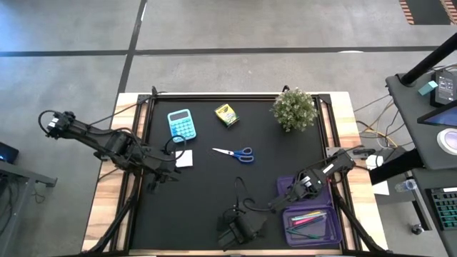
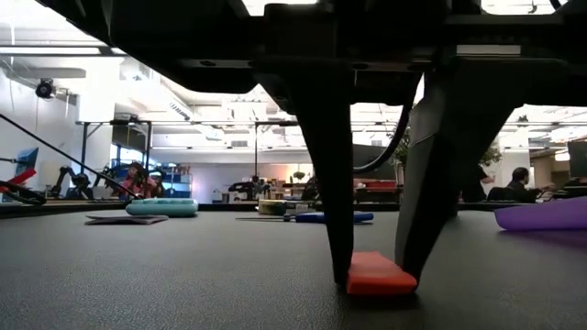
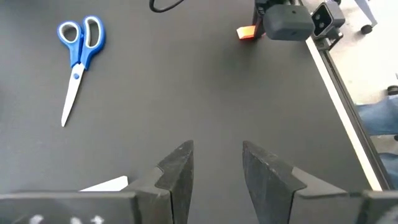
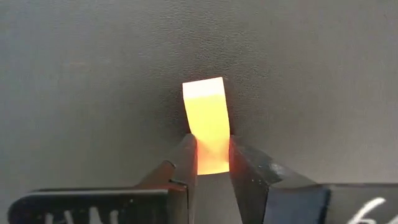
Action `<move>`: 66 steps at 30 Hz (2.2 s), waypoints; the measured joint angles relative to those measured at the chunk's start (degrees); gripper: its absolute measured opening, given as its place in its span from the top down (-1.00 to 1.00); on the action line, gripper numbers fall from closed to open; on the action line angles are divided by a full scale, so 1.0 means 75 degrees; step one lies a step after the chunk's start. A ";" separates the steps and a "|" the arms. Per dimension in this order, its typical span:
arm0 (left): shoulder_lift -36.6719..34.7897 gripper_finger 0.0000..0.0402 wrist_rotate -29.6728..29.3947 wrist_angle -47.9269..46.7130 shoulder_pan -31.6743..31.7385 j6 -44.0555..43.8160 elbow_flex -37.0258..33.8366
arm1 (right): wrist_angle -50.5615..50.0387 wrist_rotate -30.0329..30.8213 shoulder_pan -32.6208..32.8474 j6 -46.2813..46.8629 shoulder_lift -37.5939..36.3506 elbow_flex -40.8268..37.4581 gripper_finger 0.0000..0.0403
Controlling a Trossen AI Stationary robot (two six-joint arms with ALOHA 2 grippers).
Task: Pack school essentials
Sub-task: Put the orange eraser into the supply box
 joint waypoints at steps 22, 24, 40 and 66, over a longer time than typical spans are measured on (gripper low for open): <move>0.0295 0.41 -0.0242 0.0654 0.0004 -0.0351 0.0012 | -0.2161 0.0031 0.0721 -0.1329 -0.2005 0.0006 0.68; 0.0392 0.41 -0.0270 0.0845 0.0009 -0.0474 0.0012 | -0.2224 -0.0191 0.0970 -0.1238 -0.2325 -0.0100 0.68; 0.1570 0.41 -0.0373 0.3235 0.0217 -0.0868 0.0205 | -0.0659 -0.1287 0.2597 -0.0180 -0.4672 -0.4752 0.67; 0.2415 0.41 -0.0390 0.3184 0.1058 -0.1535 0.0641 | 0.2418 -0.0597 0.2471 -0.2249 -0.5779 -0.8630 0.34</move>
